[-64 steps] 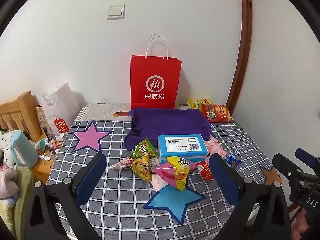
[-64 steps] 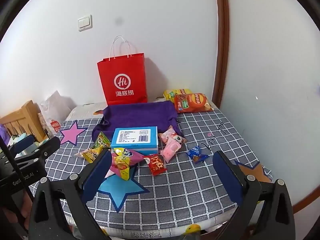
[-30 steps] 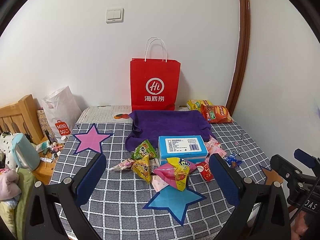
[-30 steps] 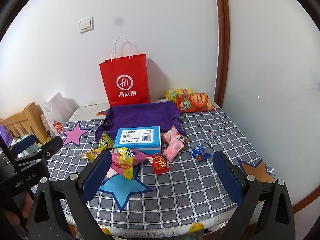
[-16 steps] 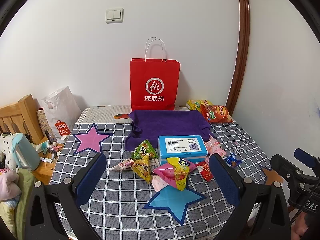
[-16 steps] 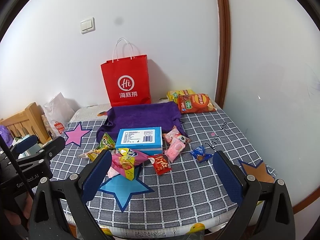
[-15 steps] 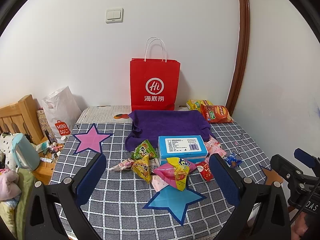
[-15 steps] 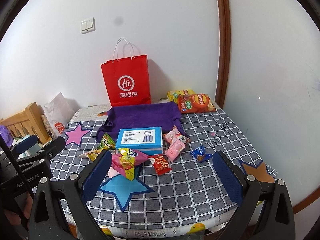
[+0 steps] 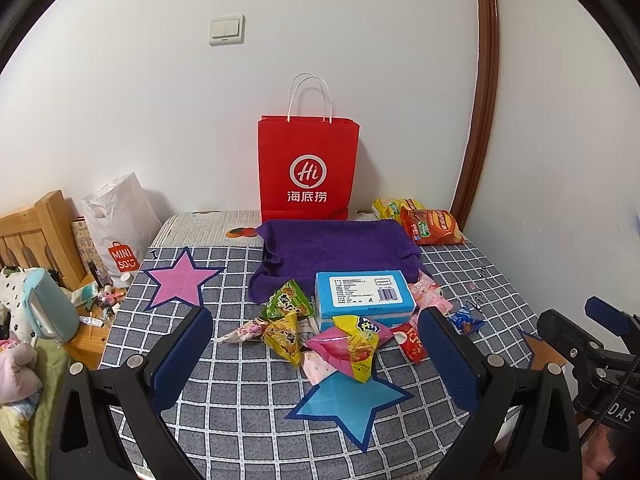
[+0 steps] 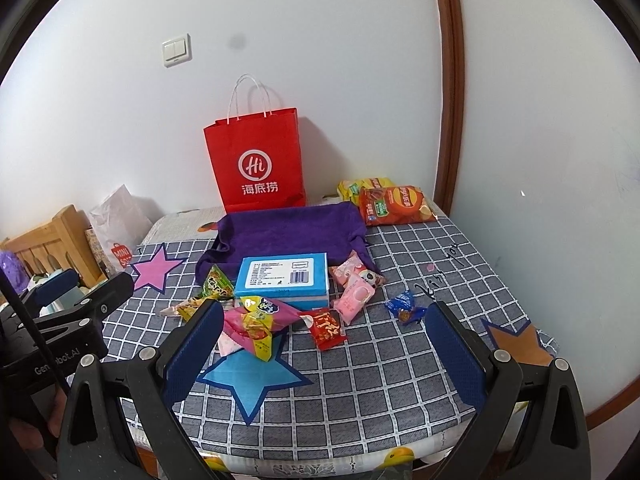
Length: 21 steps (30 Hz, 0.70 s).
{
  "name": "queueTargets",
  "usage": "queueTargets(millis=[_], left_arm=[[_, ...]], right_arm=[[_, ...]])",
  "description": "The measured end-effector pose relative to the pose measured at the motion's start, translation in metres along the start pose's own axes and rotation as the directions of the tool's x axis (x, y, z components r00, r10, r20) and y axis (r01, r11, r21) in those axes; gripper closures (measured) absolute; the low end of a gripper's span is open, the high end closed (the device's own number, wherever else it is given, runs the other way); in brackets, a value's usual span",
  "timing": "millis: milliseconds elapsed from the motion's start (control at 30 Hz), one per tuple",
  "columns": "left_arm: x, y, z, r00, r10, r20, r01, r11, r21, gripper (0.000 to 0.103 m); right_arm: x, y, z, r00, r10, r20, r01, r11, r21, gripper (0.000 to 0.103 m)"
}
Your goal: Organize snacks
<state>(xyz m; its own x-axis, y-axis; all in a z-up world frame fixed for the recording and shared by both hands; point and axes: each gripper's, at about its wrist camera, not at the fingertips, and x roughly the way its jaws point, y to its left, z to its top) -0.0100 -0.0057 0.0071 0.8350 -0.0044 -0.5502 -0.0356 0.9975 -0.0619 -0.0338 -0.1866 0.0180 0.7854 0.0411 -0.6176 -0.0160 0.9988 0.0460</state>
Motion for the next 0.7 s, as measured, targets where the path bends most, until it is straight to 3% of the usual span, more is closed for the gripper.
queueTargets(millis=[700], left_arm=[[0.044,0.004,0.019,0.998,-0.043,-0.035,0.045,0.998,0.05,0.0]], right_arm=[[0.042,0.009,0.021,0.999,-0.009,-0.049,0.009,1.0,0.019,0.003]])
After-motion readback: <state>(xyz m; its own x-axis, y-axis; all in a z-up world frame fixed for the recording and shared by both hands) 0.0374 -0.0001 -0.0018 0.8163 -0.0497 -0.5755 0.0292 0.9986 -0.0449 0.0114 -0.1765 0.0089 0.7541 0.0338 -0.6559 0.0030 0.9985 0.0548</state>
